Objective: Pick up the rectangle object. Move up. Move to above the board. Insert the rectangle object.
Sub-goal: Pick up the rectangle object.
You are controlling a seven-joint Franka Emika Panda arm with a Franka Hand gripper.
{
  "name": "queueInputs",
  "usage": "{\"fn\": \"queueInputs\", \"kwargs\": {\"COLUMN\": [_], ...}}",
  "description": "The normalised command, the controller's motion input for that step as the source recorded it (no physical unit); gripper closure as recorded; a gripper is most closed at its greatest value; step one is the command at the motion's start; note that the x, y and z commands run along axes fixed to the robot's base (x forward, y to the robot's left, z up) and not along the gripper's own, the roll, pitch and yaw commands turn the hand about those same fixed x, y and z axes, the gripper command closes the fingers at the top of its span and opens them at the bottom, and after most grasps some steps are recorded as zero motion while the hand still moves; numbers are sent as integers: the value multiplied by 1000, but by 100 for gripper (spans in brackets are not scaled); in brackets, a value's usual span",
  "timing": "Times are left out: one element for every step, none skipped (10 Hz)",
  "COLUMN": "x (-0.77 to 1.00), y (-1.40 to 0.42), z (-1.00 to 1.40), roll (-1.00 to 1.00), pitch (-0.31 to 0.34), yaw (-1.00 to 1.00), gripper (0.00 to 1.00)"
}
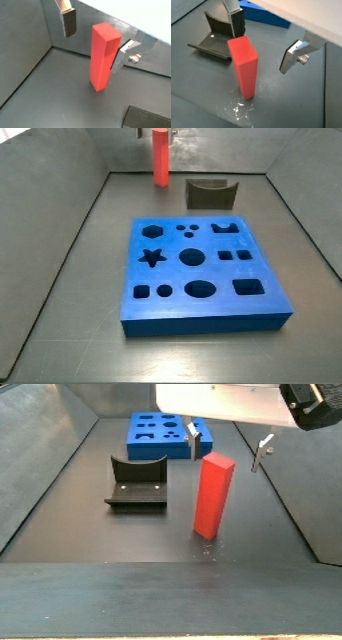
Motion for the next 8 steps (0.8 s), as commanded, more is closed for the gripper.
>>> {"fn": "queueInputs", "kwargs": {"x": [0,100,149,206,294,143,0,97], "y": [337,363,317,249,63,0,0,0], "z": [0,0,0,0,0,0,-26,-417], "roll": [-23,-60,-77,-83,-91,0,0,0], "pitch": [0,0,0,0,-60,0,0,-191], "yaw": [-306,-209,-226,-249,-260,-109,0,-63], "gripper": [0,0,0,0,0,0,0,0]}}
